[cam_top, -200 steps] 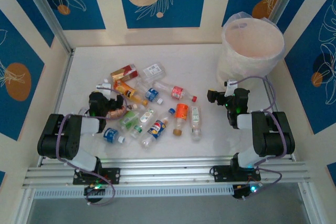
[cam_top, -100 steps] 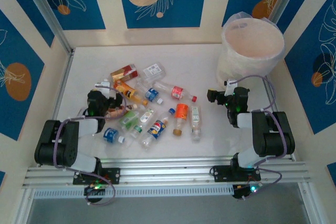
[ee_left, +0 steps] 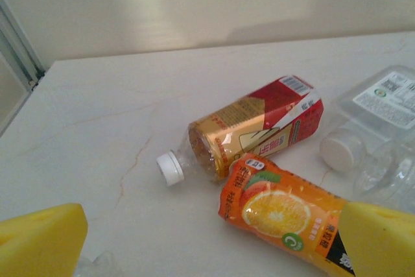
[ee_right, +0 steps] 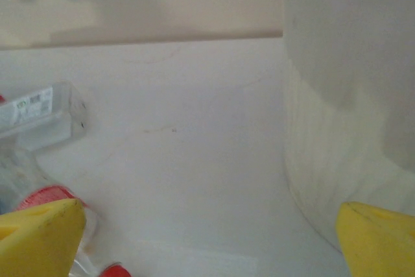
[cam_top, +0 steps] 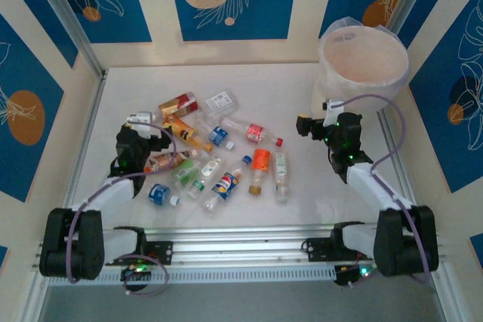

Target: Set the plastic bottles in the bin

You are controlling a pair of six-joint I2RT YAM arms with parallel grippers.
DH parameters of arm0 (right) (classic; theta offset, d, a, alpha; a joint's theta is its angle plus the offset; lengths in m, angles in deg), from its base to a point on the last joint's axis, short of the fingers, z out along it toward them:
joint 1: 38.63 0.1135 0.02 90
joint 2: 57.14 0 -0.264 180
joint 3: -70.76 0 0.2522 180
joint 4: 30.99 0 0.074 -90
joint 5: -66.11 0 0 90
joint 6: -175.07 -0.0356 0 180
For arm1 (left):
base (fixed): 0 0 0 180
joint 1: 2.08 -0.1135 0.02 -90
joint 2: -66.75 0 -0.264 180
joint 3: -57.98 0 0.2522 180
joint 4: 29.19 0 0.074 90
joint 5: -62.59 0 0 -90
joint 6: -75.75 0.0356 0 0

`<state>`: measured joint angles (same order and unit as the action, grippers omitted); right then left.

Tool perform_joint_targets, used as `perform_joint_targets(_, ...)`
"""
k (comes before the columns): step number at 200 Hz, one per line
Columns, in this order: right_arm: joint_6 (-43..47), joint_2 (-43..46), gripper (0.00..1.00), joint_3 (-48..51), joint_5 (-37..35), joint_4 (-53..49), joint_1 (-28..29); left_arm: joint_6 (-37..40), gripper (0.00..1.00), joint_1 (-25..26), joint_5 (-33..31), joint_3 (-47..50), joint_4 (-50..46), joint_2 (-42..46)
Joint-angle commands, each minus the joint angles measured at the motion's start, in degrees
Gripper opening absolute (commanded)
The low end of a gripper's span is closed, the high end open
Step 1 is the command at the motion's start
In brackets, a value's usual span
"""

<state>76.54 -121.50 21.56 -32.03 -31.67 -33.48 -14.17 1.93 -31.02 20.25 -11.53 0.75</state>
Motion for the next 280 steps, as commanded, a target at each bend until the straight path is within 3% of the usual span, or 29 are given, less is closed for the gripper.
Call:
perform_joint_targets(1, -6.36, 5.07, 0.99, -7.54, -6.76, -18.65, 0.83, -2.71, 1.00, -0.06, -0.20, -2.52, -5.06, 4.33)
perform_joint_targets(54, -21.69, 6.75, 0.99, -25.90, -20.02, -49.25, 2.60, -6.95, 1.00, -0.06, 0.77, -6.54, -13.92, 11.44)
perform_joint_targets(90, -30.28, 5.45, 0.99, -35.41, -28.78, -60.44, 2.64, -10.27, 1.00, 0.12, 3.45, -9.88, -17.58, 12.63)
perform_joint_targets(118, -31.72, 4.39, 0.99, -39.21, -32.13, -61.78, 0.77, -12.68, 1.00, 0.77, 5.51, -12.45, -19.11, 11.89)
perform_joint_targets(214, -27.73, -2.07, 0.99, -47.29, -19.81, -55.93, -13.05, -13.61, 0.99, 8.26, 4.65, -18.16, -20.69, 5.59)
perform_joint_targets(280, -28.83, -3.98, 0.99, -47.32, -19.63, -50.92, -16.22, -12.02, 0.99, 13.50, 3.62, -20.92, -20.17, 0.81)
